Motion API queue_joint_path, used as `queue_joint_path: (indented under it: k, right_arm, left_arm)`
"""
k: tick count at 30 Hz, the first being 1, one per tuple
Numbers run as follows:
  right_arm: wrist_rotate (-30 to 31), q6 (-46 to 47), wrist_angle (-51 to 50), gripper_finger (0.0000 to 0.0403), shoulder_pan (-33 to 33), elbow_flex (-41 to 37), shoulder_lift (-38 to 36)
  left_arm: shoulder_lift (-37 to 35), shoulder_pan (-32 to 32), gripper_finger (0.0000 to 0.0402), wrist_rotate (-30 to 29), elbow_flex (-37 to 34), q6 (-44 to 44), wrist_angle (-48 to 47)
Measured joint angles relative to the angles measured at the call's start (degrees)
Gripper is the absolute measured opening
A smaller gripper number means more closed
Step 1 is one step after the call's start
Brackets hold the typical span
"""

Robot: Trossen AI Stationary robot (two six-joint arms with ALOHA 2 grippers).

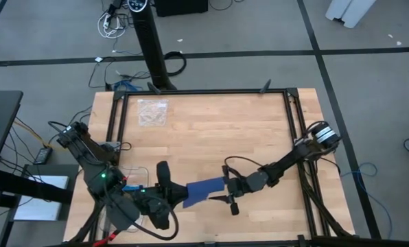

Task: Roll bandage
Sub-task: Roll the blue bandage

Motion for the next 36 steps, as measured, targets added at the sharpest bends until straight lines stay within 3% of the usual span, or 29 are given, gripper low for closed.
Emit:
queue_joint_path:
  k: [7, 17, 22, 28, 32, 36]
  right_arm:
    - [-2.0, 0.6, 4.1, 0.0174, 0.1, 3.7, 5.1]
    - [1.9, 1.6, 3.1, 0.0176, -0.2, 5.4, 9.1]
    - [3.0, 1.4, 4.3, 0.0134, 0.1, 5.4, 9.0]
    - [3.0, 0.4, 3.8, 0.0013, 2.0, 5.4, 9.0]
    - [2.8, -0.4, 5.2, 0.0009, 5.2, 5.4, 9.0]
    - [2.6, -3.3, 6.0, 0.0004, 9.3, 7.9, 9.0]
  left_arm:
    - [0.0, 0.3, 0.0016, -2.0, 0.0, 1.5, 0.5]
    - [-0.2, 1.0, 0.0016, -3.0, 0.0, 7.1, 5.8]
    - [-0.7, 1.1, 0.0016, -2.7, 0.0, 7.2, 6.2]
    - [-1.1, 1.0, 0.0016, -4.3, 0.0, 7.2, 5.6]
    - [-2.1, 1.0, 0.0016, -8.5, -0.1, 5.8, 4.3]
    - [-3.8, 1.1, 0.0016, -8.7, -2.5, 3.1, 2.9]
